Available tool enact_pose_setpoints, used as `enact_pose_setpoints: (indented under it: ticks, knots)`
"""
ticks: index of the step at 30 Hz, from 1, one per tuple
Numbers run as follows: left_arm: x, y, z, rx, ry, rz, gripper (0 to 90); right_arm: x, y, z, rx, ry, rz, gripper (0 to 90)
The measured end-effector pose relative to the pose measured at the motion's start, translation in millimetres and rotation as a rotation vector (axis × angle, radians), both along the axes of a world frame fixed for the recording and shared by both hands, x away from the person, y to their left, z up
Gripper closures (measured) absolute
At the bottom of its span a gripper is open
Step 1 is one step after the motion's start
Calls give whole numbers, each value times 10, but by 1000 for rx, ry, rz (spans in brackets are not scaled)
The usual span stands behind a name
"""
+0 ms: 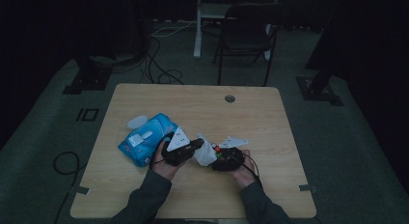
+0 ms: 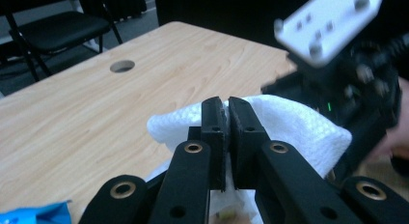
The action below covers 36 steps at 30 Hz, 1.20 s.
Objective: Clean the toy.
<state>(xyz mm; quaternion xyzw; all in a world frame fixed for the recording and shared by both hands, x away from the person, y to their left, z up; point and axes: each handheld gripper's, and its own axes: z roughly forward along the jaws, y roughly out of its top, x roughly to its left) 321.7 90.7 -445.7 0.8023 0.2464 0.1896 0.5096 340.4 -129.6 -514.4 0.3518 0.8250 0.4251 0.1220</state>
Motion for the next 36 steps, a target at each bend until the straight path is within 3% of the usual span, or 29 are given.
enact_pose_setpoints:
  ticks: [7, 17, 19, 24, 36]
  knots:
    - [55, -86, -131, 54, 35, 1, 851, -41, 65, 54, 19, -23, 25, 340]
    - [137, -49, -295, 90, 111, 30, 686, -11, -36, 153, 34, -64, -5, 340]
    - [146, -42, -327, 99, 123, 29, 690, -8, -45, 167, 34, -68, -10, 340]
    - [138, -64, -392, 161, 119, 31, 852, 4, -52, 206, 41, -77, -10, 340]
    - [122, -145, -547, 224, 168, -2, 866, 56, -67, 273, 62, -75, -39, 340]
